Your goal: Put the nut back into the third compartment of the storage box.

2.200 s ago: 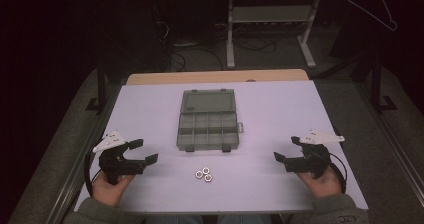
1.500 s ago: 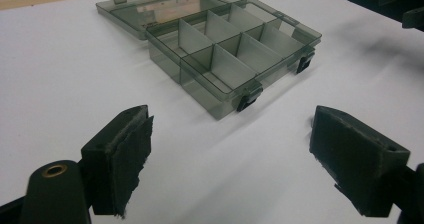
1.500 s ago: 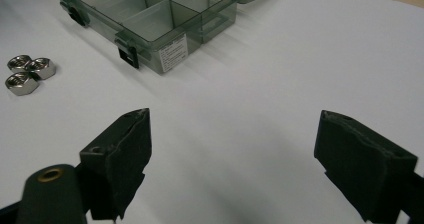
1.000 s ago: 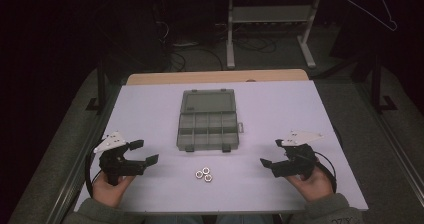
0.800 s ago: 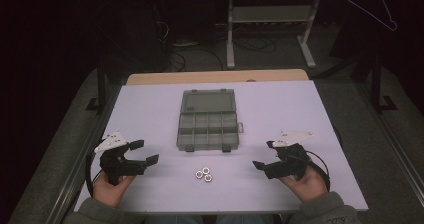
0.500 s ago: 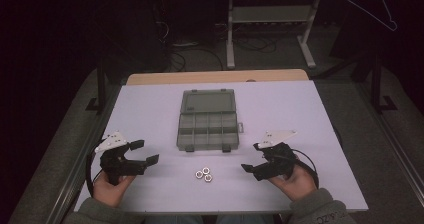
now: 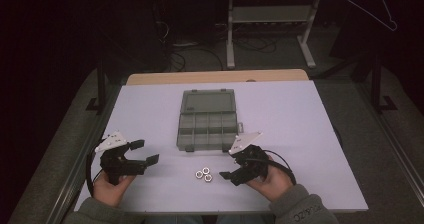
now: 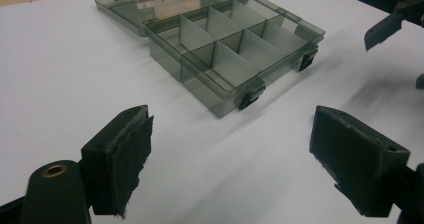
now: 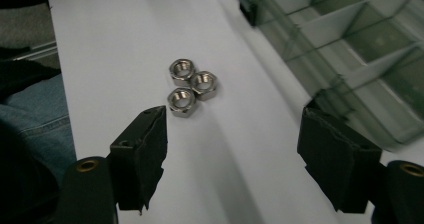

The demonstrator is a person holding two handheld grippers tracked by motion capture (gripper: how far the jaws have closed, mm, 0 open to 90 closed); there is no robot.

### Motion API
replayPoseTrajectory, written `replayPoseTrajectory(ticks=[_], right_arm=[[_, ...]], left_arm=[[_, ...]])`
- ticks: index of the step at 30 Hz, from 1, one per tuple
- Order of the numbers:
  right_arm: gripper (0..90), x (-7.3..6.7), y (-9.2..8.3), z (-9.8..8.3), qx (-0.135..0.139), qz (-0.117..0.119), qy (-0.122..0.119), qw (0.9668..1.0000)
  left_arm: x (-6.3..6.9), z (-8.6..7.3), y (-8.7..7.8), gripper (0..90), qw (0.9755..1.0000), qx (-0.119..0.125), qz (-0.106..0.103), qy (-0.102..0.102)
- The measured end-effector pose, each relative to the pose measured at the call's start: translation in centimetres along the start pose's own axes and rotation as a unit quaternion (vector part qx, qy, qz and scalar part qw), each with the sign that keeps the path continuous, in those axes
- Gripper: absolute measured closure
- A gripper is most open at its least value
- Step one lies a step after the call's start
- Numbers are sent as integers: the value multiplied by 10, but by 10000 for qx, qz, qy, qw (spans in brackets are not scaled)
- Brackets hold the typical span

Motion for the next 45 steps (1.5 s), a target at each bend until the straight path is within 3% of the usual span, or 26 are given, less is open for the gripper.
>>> replayPoseTrajectory(ticks=[8,9,22,38,45], right_arm=[[341,-13,24,2,-309,191,-261,9990],[364,-15,30,2,-384,257,-376,9982],[530,-24,51,2,-718,452,-600,9946],[615,-25,66,3,-887,398,-910,9911],[655,-28,69,4,-976,252,-1071,9891]], left_arm=[[0,1,0,162,10000,37,-1,-46],[0,1,0,162,10000,40,2,-46],[0,1,1,162,10000,54,-10,-51],[-1,1,0,162,10000,55,-3,-28],[-1,1,0,162,10000,53,-3,-28]])
Point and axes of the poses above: each handheld gripper's, and its own axes: y roughly forward along the jaws, z roughly out of its top, x roughly to its right, the point moved 5 cm from there along y, roughly forward along the jaws, and after that the axes turned 15 degrees about y, right-handed, at the moved point
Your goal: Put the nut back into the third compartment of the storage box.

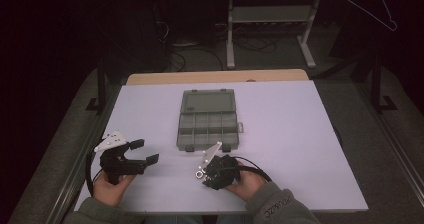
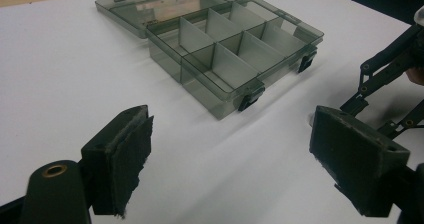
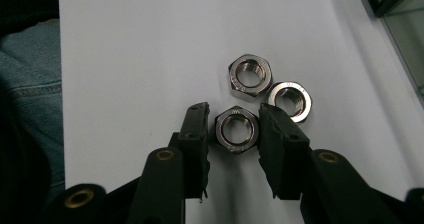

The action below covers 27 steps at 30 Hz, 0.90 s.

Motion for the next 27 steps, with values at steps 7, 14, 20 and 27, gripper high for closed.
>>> replayPoseTrajectory(ticks=[7,14,20,27], right_arm=[[690,1,0,1,-44,-5,-8,10000],[693,5,-7,5,-38,150,189,9997],[693,12,-16,10,-62,171,267,9995],[693,22,-28,18,-29,230,360,9991]], left_arm=[[0,0,0,162,10000,-5,-1,3],[0,0,0,162,10000,-20,2,-10],[0,0,-1,162,10000,-11,1,2],[0,0,0,162,10000,-19,1,2]])
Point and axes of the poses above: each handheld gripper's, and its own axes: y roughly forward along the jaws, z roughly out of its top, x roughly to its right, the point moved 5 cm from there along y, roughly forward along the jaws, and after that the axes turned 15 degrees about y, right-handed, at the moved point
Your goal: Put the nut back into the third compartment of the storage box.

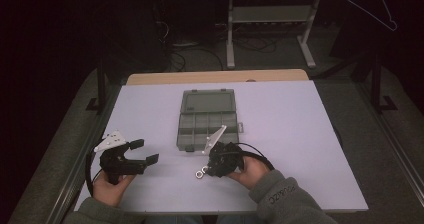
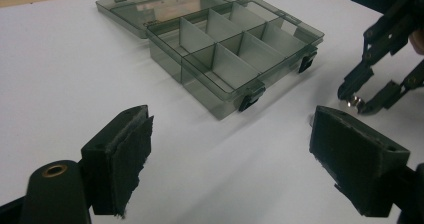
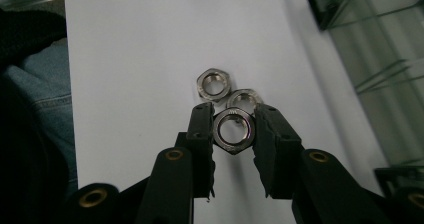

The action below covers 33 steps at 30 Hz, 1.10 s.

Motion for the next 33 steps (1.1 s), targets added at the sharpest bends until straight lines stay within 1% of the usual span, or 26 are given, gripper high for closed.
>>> replayPoseTrajectory(ticks=[1,2,3,7,8,9,10,12,14,15,16,18,19,25,26,27,30,32,33], right_arm=[[693,3,-4,3,35,5,13,10000],[693,3,-4,3,35,5,13,10000],[693,7,-10,6,50,11,61,10000],[693,17,-21,16,125,11,148,9998],[693,17,-21,16,125,11,148,9998],[693,22,-25,22,140,-6,170,9998],[693,22,-25,22,140,-6,170,9998],[692,29,-31,30,129,-61,191,9997],[693,30,-33,32,120,-67,215,9997],[692,36,-36,39,123,-127,232,9996],[693,39,-38,42,138,-139,253,9995],[692,41,-40,44,134,-147,264,9995],[693,47,-43,50,140,-208,308,9992],[693,66,-49,68,148,-379,423,9983],[693,66,-49,68,148,-379,423,9983],[693,73,-51,73,109,-435,490,9978],[693,83,-51,81,99,-493,573,9971],[692,90,-50,86,97,-519,653,9965],[692,93,-49,88,102,-530,654,9964]], left_arm=[[0,0,0,162,10000,-3,5,6],[0,0,0,162,10000,-3,5,6],[0,0,0,162,10000,7,3,2],[0,0,0,162,10000,5,2,-2],[0,0,0,162,10000,5,2,-2],[0,0,0,162,10000,3,2,-2],[0,0,0,162,10000,3,2,-2],[0,0,0,162,10000,4,2,-1],[0,0,0,162,10000,5,-3,-7],[0,0,0,162,10000,6,-3,-4],[0,0,0,162,10000,6,-3,-4],[0,0,0,162,10000,9,-4,-7],[0,0,0,162,10000,10,-4,0],[-1,0,0,162,10000,13,-2,-21],[-1,0,0,162,10000,13,-2,-21],[-1,0,0,162,10000,16,-5,-27],[-1,0,0,162,10000,10,-6,-19],[-1,0,0,162,10000,53,-6,-55],[-1,0,1,162,10000,65,0,-69]])
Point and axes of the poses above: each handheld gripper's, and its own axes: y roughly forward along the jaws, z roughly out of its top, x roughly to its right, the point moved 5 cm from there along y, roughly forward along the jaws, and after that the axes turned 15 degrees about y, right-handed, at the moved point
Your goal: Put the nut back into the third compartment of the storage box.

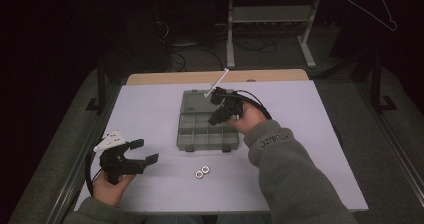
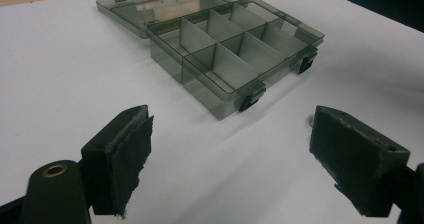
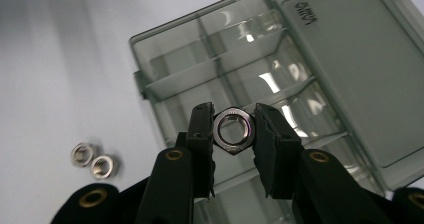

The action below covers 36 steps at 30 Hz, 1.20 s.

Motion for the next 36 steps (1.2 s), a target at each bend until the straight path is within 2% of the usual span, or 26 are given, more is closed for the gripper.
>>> replayPoseTrajectory(ticks=[5,7,12,19,25,29,36], right_arm=[[693,8,9,5,-60,-36,163,9998],[692,16,19,6,-117,-82,281,9995],[692,27,30,5,-198,-164,454,9986],[692,37,39,5,-241,-250,586,9977],[692,41,46,5,-236,-254,677,9971],[691,43,54,4,-334,-284,742,9963],[691,44,62,2,-396,-287,761,9959]], left_arm=[[0,0,0,162,10000,-9,-7,17],[0,0,0,162,10000,-21,-19,30],[0,0,0,162,10000,-23,-16,30],[-1,0,0,162,10000,-34,-38,67],[-1,0,0,162,10000,-13,-40,45],[-1,0,0,162,10000,-22,-43,53],[-1,0,0,162,10000,-30,-48,37]])
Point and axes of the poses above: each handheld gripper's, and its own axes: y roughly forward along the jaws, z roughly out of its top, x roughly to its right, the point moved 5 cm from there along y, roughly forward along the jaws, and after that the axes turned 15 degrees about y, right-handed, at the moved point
